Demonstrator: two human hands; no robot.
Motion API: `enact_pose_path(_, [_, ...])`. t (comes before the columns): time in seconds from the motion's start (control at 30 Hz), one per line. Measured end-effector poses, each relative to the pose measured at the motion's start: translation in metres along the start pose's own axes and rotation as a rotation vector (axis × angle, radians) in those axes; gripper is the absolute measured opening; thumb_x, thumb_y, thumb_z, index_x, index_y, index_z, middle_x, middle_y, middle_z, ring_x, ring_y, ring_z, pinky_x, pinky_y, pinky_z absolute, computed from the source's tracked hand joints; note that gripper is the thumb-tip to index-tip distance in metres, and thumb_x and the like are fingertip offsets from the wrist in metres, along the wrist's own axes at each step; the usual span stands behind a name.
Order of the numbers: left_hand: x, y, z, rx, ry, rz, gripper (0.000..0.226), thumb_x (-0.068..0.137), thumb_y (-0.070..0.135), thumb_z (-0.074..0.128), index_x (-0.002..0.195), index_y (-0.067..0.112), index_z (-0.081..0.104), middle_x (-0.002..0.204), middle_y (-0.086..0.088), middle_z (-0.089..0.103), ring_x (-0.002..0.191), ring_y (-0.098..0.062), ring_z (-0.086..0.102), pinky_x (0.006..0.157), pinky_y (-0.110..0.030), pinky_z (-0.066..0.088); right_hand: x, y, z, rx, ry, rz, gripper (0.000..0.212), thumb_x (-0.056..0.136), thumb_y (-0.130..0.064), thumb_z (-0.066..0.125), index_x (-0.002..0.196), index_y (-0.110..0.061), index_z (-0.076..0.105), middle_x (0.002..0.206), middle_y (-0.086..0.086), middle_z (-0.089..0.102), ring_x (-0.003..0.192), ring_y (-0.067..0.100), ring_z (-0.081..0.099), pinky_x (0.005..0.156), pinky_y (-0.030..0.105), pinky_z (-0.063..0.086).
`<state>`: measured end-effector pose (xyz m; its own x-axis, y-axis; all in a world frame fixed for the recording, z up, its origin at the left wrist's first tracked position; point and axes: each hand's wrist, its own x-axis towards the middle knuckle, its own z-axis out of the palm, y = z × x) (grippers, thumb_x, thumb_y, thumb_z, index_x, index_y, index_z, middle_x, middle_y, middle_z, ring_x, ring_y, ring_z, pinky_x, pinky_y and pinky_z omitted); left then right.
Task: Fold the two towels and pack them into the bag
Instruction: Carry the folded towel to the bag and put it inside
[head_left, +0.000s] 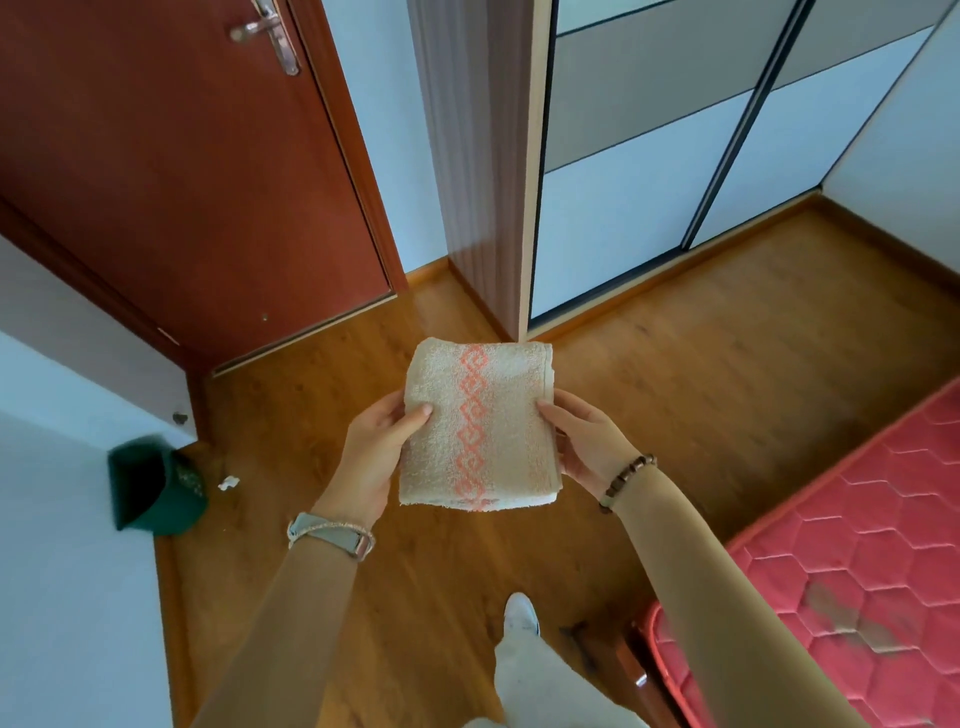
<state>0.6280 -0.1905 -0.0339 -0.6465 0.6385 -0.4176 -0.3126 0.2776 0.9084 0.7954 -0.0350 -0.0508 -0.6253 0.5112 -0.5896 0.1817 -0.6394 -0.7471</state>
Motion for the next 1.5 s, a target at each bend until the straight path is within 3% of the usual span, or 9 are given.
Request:
enact_pose_path(0.3, [0.086, 0.041, 0.065, 0.018, -0.151, -0.006, 0.036, 0.092, 0.02, 0.069, 0.127, 0.02, 0.064, 0.119, 0.002, 0.073, 0.11, -0.015, 0.069, 0.095, -0.036, 0.054, 0.042, -0.061, -0.047, 0.051, 0.113, -0.044, 0.031, 0.1, -0.023, 0.053, 0.13, -0.018, 0.059, 0.112, 0.003, 0.063, 0.094, 0.017, 0.062, 0.072, 0.03, 0.054])
enact_pose_path(0.5, [0.133, 0.054, 0.127, 0.079, -0.29, -0.021, 0.021, 0.092, 0.015, 0.068, 0.104, 0.032, 0.065, 0.111, 0.009, 0.071, 0.099, -0.006, 0.069, 0.08, -0.024, 0.052, 0.05, -0.083, -0.093, 0.084, 0.26, -0.077, 0.029, 0.1, -0.025, 0.053, 0.127, -0.019, 0.061, 0.108, 0.007, 0.059, 0.089, 0.018, 0.055, 0.081, 0.033, 0.052])
enact_pose_path(0.67, [0.18, 0.063, 0.176, 0.148, -0.441, -0.032, 0.035, 0.091, 0.017, 0.069, 0.126, 0.02, 0.065, 0.119, 0.004, 0.071, 0.109, -0.013, 0.067, 0.084, -0.025, 0.053, 0.056, -0.098, -0.128, 0.206, 0.365, -0.115, 0.03, 0.101, -0.02, 0.051, 0.129, -0.011, 0.059, 0.088, -0.001, 0.061, 0.055, 0.0, 0.06, 0.053, 0.019, 0.05])
enact_pose_path(0.8, [0.219, 0.077, 0.215, 0.196, -0.553, -0.043, 0.038, 0.092, 0.02, 0.069, 0.129, 0.016, 0.065, 0.117, 0.003, 0.072, 0.108, -0.015, 0.068, 0.08, -0.024, 0.054, 0.067, -0.115, -0.145, 0.269, 0.452, -0.157, 0.03, 0.102, -0.018, 0.049, 0.13, -0.009, 0.059, 0.076, -0.008, 0.061, 0.049, -0.003, 0.059, 0.05, 0.019, 0.05])
enact_pose_path(1.03, [0.283, 0.117, 0.268, 0.275, -0.683, -0.032, 0.027, 0.094, 0.02, 0.067, 0.121, 0.021, 0.067, 0.115, 0.006, 0.071, 0.108, -0.012, 0.065, 0.079, -0.025, 0.05, 0.103, -0.153, -0.163, 0.371, 0.561, -0.209, 0.029, 0.102, -0.021, 0.051, 0.127, -0.011, 0.061, 0.091, -0.003, 0.064, 0.054, -0.001, 0.063, 0.053, 0.02, 0.052])
enact_pose_path(1.27, [0.34, 0.137, 0.314, 0.387, -0.784, -0.034, 0.026, 0.091, 0.025, 0.07, 0.118, 0.026, 0.069, 0.119, 0.002, 0.071, 0.115, -0.02, 0.064, 0.102, -0.045, 0.05, 0.131, -0.173, -0.176, 0.442, 0.648, -0.281, 0.026, 0.101, -0.024, 0.052, 0.121, -0.013, 0.065, 0.099, 0.001, 0.068, 0.074, 0.009, 0.065, 0.064, 0.027, 0.056])
enact_pose_path(1.37, [0.35, 0.136, 0.333, 0.422, -0.852, -0.042, 0.024, 0.091, 0.026, 0.07, 0.115, 0.028, 0.068, 0.119, 0.002, 0.07, 0.114, -0.02, 0.064, 0.1, -0.044, 0.051, 0.136, -0.168, -0.184, 0.494, 0.709, -0.29, 0.025, 0.101, -0.025, 0.053, 0.119, -0.015, 0.066, 0.113, 0.01, 0.066, 0.096, 0.025, 0.06, 0.085, 0.041, 0.059])
enact_pose_path(1.43, [0.353, 0.133, 0.346, 0.44, -0.896, -0.04, 0.021, 0.092, 0.025, 0.069, 0.112, 0.03, 0.067, 0.118, 0.004, 0.07, 0.113, -0.017, 0.064, 0.095, -0.038, 0.052, 0.135, -0.165, -0.191, 0.527, 0.748, -0.284, 0.025, 0.1, -0.025, 0.053, 0.119, -0.016, 0.066, 0.125, 0.017, 0.065, 0.108, 0.03, 0.059, 0.1, 0.051, 0.051])
enact_pose_path(1.5, [0.354, 0.129, 0.36, 0.448, -0.931, -0.051, 0.019, 0.093, 0.024, 0.068, 0.109, 0.033, 0.067, 0.116, 0.006, 0.07, 0.111, -0.014, 0.064, 0.089, -0.032, 0.052, 0.134, -0.163, -0.198, 0.54, 0.779, -0.286, 0.026, 0.1, -0.025, 0.053, 0.121, -0.016, 0.066, 0.13, 0.016, 0.063, 0.116, 0.03, 0.061, 0.103, 0.055, 0.047])
